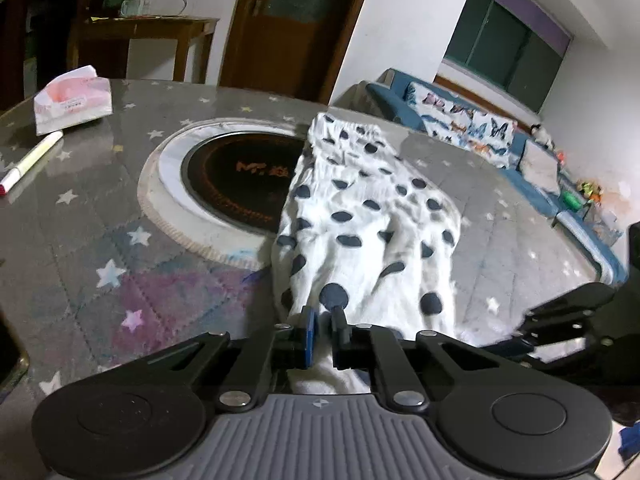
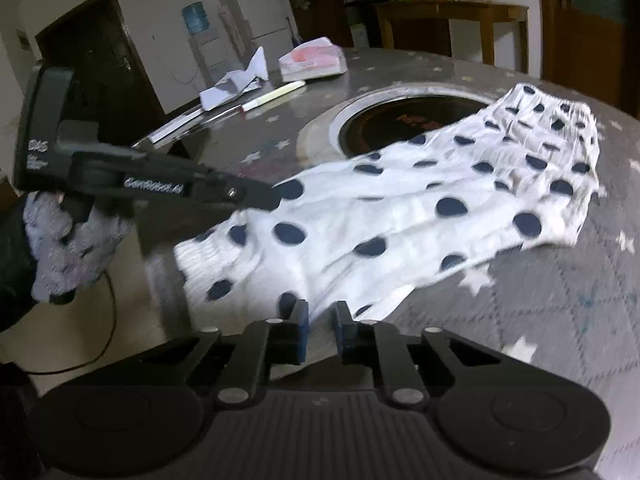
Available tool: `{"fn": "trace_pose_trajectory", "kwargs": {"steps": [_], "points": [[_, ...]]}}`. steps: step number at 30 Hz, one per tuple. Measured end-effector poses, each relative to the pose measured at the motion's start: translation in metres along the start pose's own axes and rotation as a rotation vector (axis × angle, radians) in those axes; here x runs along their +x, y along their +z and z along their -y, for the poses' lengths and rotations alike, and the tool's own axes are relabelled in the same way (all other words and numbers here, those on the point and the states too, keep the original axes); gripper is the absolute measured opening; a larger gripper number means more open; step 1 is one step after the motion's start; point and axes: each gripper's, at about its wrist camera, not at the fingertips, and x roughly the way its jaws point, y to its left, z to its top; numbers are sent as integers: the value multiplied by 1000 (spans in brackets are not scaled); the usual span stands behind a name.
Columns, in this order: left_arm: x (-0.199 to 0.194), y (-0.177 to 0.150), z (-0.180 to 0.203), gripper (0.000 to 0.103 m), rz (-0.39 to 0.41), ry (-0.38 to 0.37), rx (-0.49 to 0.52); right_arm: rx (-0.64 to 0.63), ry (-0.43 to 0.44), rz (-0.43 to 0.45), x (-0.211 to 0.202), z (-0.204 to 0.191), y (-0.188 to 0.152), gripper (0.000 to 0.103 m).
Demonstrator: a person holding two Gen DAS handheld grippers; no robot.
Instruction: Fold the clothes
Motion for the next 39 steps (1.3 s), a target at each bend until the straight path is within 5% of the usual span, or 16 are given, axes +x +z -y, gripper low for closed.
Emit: {"fn": "trace_pose_trajectory", "kwargs": {"steps": [6,14,20,25,33,39], "points": [[-6,0,-6,13,-1,18,-5,31,-9,18,-15,4,0,15],[0,34,13,13,67,-40,10,17,-122,116,-18,36,43,19],[44,47,32,11,21,-63,37,32,-176,102,14,67,61,20],[70,41,18,7,-38,34,48,73,-202,75,27,91,52,21],[59,51,13,6,-8,8,8,64,-226,113,11,109,74,30],[78,52,12,7,-48,29,5,76,-242,106,40,141,107,30]]}}
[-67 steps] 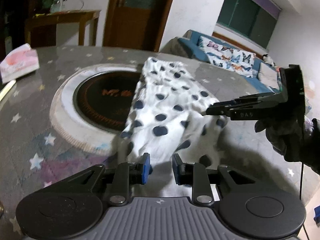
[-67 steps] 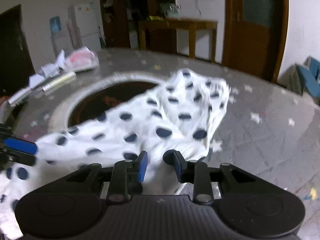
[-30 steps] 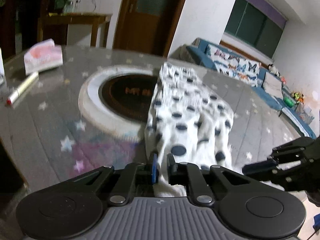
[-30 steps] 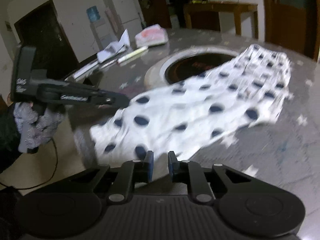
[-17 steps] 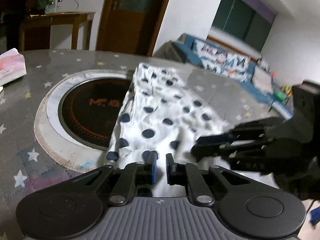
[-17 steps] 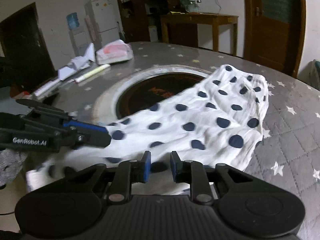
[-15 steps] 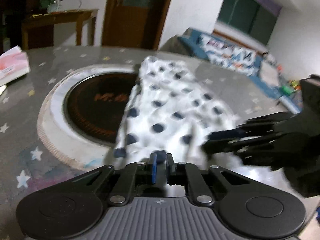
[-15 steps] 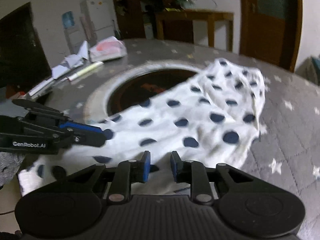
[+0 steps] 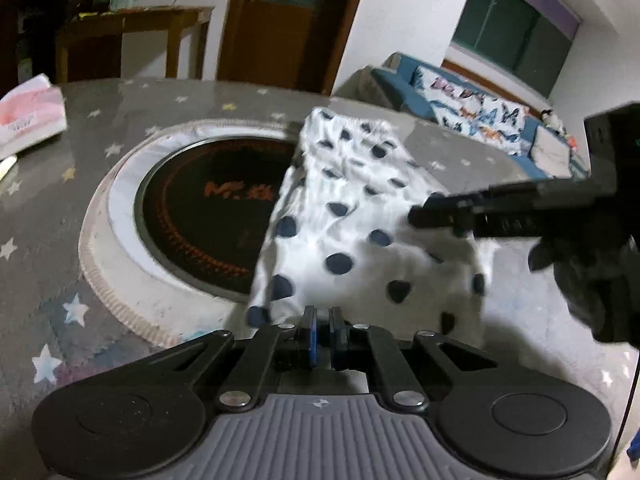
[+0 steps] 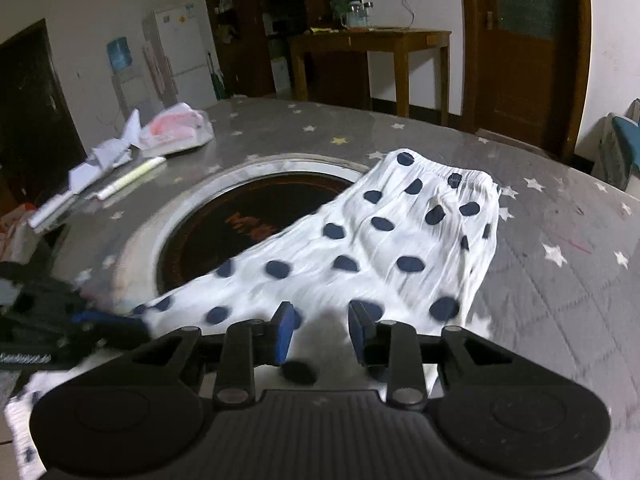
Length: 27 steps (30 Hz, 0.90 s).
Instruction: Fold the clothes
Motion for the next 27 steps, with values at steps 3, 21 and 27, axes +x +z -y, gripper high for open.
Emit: {"fn": "trace_pose_trajectory", "kwargs": {"steps": [3,21,27], "points": [[-2,-1,-10,7,3,-6,-27,11,-38,-37,19,15,3,30],[-3,-2,-19,7,-3,-43,-63,81,-209,4,99,82,78,30],[-3,-2,-22,7,-2,-56,-74,106,-202,46,87,99,79,34]]}}
